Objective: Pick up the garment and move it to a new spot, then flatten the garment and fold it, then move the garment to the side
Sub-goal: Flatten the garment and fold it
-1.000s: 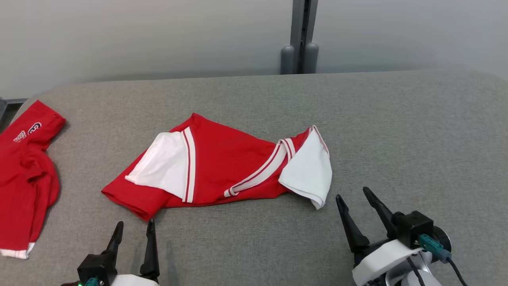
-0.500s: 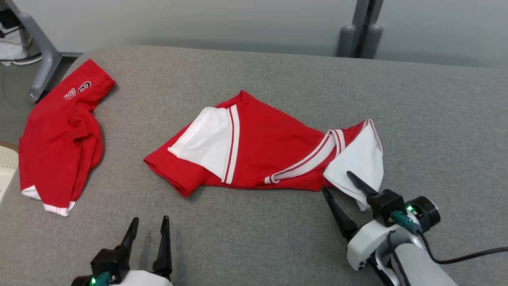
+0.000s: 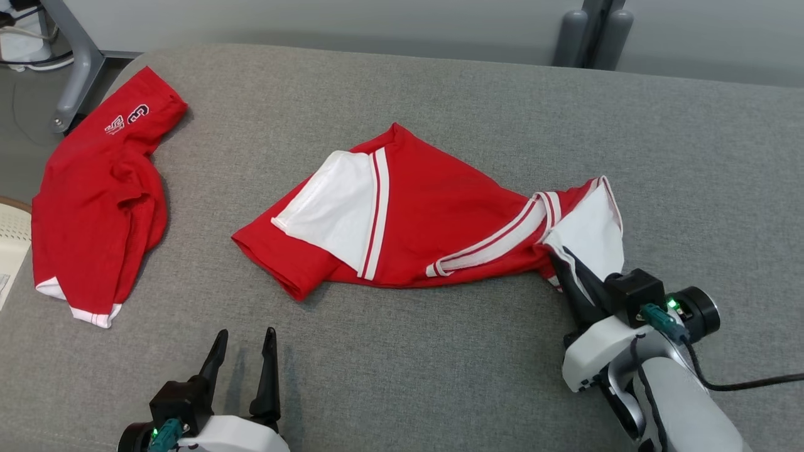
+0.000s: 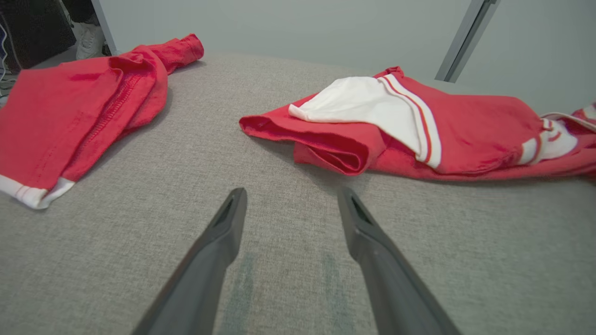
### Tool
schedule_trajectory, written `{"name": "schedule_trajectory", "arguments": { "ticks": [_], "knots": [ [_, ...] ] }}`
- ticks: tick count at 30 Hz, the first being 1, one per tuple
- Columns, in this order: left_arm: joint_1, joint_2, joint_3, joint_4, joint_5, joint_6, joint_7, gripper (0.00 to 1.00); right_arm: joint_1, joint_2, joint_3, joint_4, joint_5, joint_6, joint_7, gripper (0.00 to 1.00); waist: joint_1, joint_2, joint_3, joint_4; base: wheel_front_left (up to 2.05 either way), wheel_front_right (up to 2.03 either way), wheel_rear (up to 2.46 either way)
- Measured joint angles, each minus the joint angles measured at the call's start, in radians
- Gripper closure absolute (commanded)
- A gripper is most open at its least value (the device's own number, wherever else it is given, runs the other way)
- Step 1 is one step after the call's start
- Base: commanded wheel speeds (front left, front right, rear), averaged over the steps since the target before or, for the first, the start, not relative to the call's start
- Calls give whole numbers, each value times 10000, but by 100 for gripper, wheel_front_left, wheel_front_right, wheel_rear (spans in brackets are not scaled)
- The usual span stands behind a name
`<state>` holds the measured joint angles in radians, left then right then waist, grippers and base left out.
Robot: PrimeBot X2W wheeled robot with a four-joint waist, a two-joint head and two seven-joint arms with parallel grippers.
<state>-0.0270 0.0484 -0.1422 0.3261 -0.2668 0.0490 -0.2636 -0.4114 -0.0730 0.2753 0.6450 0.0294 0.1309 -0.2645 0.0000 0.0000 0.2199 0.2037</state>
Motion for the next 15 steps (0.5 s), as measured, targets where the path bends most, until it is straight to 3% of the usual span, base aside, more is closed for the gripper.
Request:
{"name": "schedule_trajectory", "arguments": {
  "ticks": [7,15],
  "knots": [
    [-2,2,-8,88,-25,4,2,0,79,151,523,-2178,947,0,0,100,0,0,-202,-278,0,0,0],
    [-1,0,-117,167,-56,-65,0,0,-32,219,242,-3064,1850,0,2,100,0,0,-621,-558,0,0,0]
  ]
}}
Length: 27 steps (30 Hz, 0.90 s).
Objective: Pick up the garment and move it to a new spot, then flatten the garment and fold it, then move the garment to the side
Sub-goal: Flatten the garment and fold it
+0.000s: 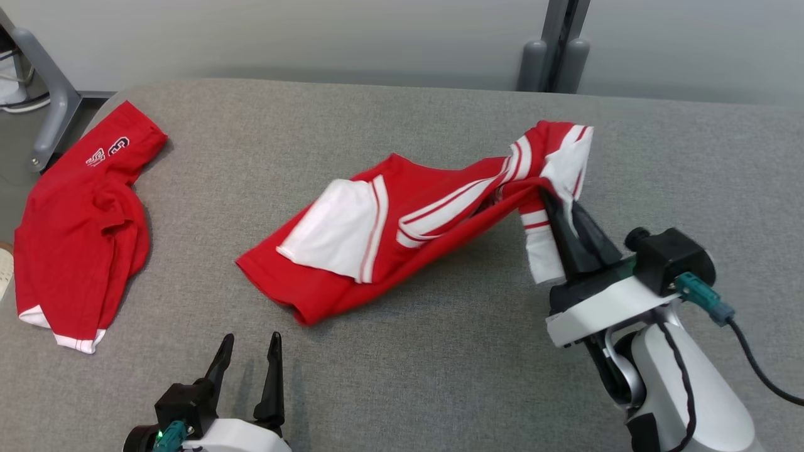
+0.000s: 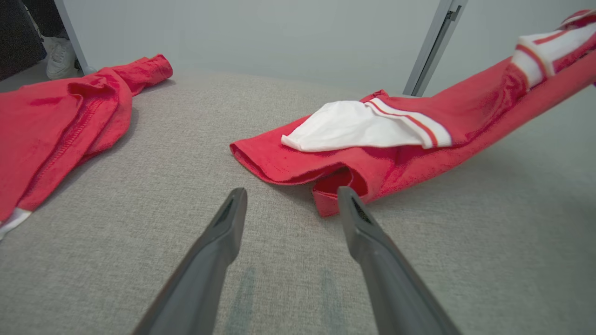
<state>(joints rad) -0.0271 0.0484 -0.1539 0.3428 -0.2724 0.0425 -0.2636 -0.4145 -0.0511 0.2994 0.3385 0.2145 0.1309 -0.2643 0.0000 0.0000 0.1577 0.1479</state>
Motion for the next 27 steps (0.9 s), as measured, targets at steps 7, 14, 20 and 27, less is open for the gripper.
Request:
{"name": "schedule_trajectory", "arguments": {
  "ticks": [7,14,20,27],
  "knots": [
    [108,4,84,75,4,-48,0,0,-75,27,-788,-217,268,-2,0,100,0,0,-277,-189,0,0,0],
    [238,0,71,171,4,-151,0,0,-20,46,-1239,665,859,0,-2,100,0,0,-464,-606,0,0,0],
    [182,2,23,130,4,-151,0,0,809,35,-2405,1432,1565,-2,0,100,0,0,-399,-866,0,0,0],
    [114,0,63,174,42,-194,2,0,1413,35,-4709,2151,1609,-2,-2,0,0,0,-264,-1152,0,0,0]
  ]
}}
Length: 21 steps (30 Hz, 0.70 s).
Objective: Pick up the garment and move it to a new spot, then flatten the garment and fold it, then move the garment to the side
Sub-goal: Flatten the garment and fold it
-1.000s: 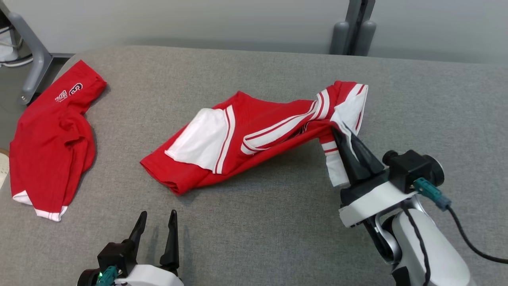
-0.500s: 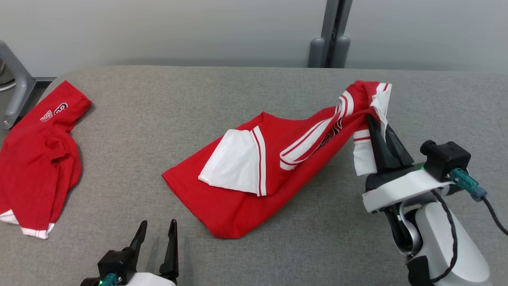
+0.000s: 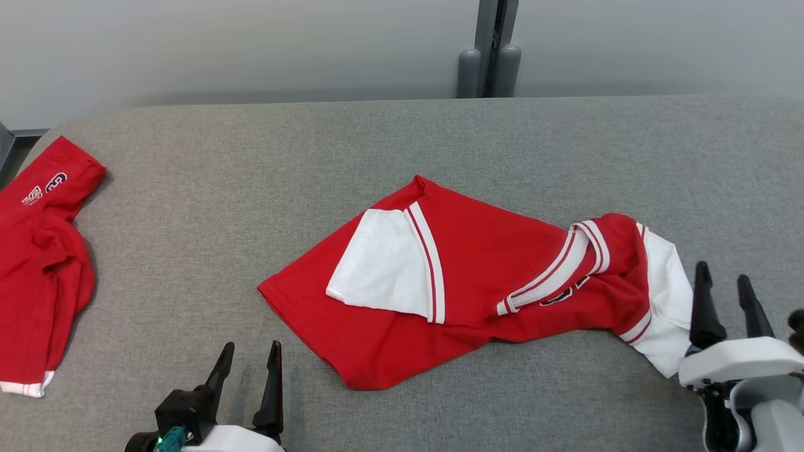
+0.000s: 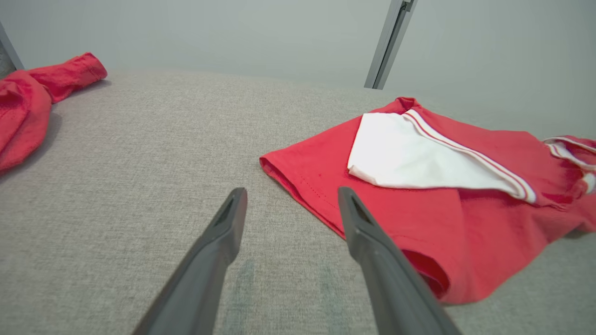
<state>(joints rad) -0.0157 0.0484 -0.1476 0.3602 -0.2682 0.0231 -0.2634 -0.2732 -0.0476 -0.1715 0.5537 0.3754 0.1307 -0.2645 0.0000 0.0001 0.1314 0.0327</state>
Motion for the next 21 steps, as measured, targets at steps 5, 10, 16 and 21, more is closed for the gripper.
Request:
{"name": "schedule_trajectory", "arguments": {
  "ticks": [5,10,16,21],
  "knots": [
    [-91,0,42,12,40,-15,-2,0,163,-6,-577,127,-309,0,2,0,0,0,44,-145,0,0,0],
    [-119,0,42,17,54,-42,0,0,163,-8,-4,-136,-644,0,2,0,0,0,52,-228,0,0,0],
    [-139,2,-27,33,52,-44,0,0,168,-8,1611,-663,-1062,0,2,0,0,0,37,-171,0,0,0],
    [-145,0,-81,58,38,-48,-2,0,36,0,3315,-853,-1116,0,2,0,0,0,33,31,0,0,0]
  ]
}}
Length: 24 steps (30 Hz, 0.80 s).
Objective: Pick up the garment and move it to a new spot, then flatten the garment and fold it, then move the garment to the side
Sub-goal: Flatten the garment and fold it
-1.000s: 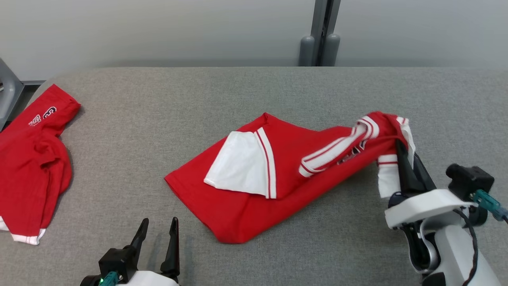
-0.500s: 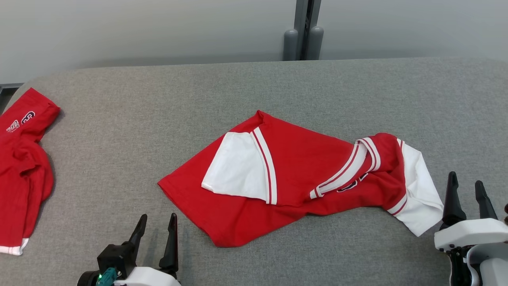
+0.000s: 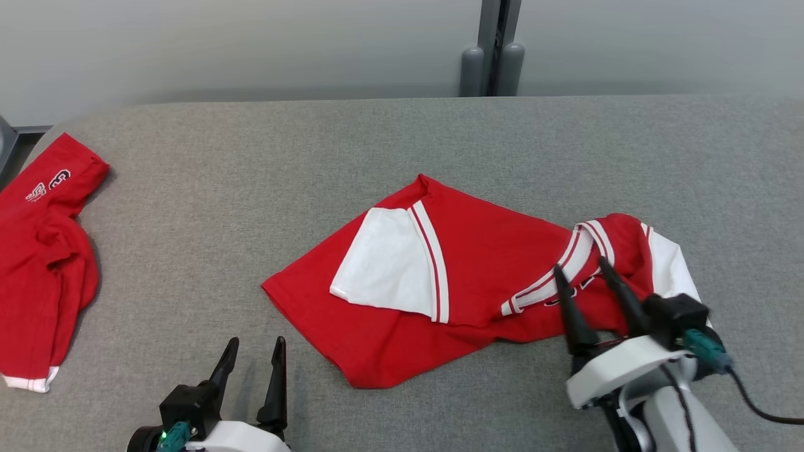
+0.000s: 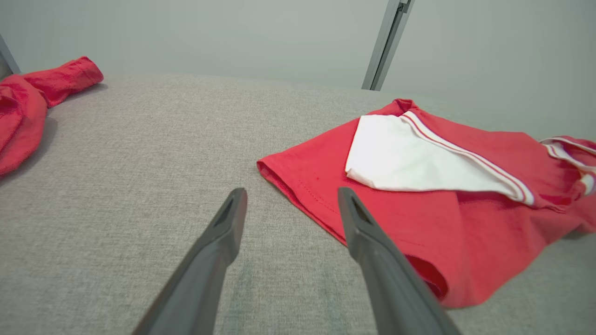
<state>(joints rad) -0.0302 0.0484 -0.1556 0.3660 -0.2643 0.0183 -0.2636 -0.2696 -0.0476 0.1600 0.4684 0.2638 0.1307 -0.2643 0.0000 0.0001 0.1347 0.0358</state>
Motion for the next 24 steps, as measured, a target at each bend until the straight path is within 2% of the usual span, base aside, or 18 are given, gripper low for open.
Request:
{"name": "schedule_trajectory", "arguments": {
  "ticks": [9,12,15,22,24],
  "knots": [
    [-9,-2,-186,40,-130,-2,0,0,-1333,-387,4148,1016,295,0,2,0,0,0,65,571,0,0,0],
    [-8,2,-249,58,-211,8,0,0,-1733,-548,5049,1685,454,2,127,0,0,0,93,802,0,0,0],
    [-3,0,-290,54,-280,36,0,0,-1981,-671,5497,2288,500,2,174,0,0,0,118,1015,0,0,0],
    [18,0,-284,19,-384,105,0,0,-2339,-765,5578,3254,422,2,84,0,0,0,225,1209,0,0,0],
    [17,4,-301,6,-454,140,0,0,-2429,-752,5555,3392,322,2,75,12,1,-1,264,1222,0,0,0]
  ]
}}
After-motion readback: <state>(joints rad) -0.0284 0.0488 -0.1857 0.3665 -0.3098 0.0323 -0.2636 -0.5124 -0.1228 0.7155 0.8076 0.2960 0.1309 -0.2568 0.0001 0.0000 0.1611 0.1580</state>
